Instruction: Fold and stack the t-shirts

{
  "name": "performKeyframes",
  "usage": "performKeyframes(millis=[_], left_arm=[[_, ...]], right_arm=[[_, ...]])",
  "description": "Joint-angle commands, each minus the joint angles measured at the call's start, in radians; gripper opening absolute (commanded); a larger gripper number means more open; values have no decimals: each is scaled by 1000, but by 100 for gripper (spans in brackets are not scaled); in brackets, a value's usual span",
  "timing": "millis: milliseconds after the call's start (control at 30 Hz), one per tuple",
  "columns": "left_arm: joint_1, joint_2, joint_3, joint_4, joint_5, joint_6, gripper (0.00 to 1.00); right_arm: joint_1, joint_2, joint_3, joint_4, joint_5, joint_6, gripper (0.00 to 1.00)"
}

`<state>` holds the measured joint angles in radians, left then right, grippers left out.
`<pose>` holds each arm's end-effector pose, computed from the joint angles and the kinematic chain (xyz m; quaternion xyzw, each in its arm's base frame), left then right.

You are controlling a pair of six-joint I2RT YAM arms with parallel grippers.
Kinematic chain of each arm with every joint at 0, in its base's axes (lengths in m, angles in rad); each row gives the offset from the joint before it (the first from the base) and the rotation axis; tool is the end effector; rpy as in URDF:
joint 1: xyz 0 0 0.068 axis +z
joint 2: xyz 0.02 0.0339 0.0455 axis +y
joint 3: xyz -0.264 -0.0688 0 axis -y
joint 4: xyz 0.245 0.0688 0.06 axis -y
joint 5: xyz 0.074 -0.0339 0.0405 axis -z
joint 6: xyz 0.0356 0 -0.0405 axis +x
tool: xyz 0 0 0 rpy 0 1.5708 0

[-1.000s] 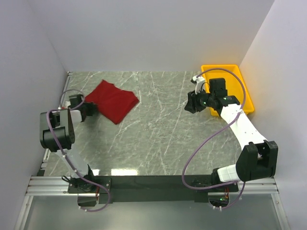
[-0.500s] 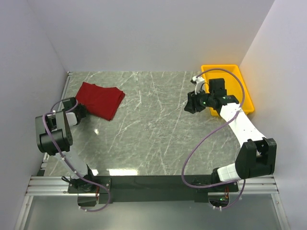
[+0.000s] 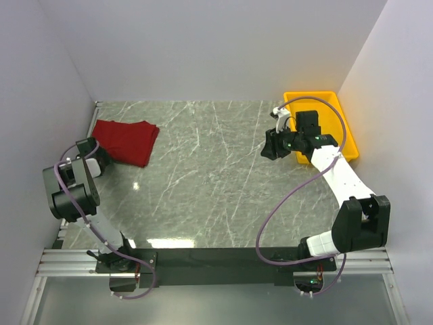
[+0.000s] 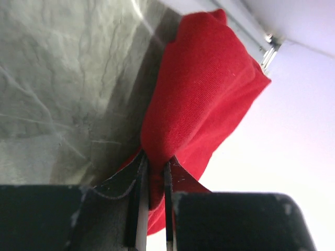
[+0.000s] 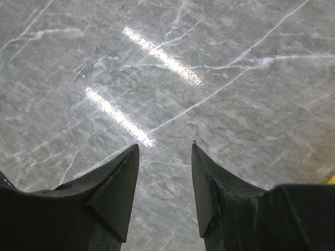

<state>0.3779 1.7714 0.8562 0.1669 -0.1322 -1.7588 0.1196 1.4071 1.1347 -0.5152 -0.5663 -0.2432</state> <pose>0.3232 0.1334 0.1402 -0.8143 0.4173 -0.2074 0.3461 0.2981 0.0551 0.2921 -0.2650 0.8537 0.2351 0.3817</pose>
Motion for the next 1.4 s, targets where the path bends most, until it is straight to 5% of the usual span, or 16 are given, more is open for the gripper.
performKeyframes(millis=[0,100,133,233,333,433,600,1000,1167,1367], left_arm=[[12,-55,-13,0,-27,1,1],[12,-47,-16,-3,26,47,15],[12,-49,-17,5,40,67,34],[24,-67,21,-44,98,200,64],[36,-81,136,-244,125,407,76],[50,-113,228,-393,88,646,82],[91,-266,182,-393,120,863,82],[70,-322,46,-260,638,1076,61],[-55,-464,92,-415,511,1290,76],[-106,-853,-52,-342,272,1283,99]], right_arm=[[-11,1,26,37,-15,10,52],[-9,9,42,29,-20,12,52],[-11,7,43,27,-21,12,52],[-11,-5,33,35,-23,10,52],[-11,-26,10,44,-24,7,52],[-11,-42,0,50,-30,2,52],[-11,-54,-1,50,-62,4,52],[-12,-30,14,24,-92,-30,52],[-12,-39,30,18,-17,-51,52],[-14,-98,54,30,138,-38,60]])
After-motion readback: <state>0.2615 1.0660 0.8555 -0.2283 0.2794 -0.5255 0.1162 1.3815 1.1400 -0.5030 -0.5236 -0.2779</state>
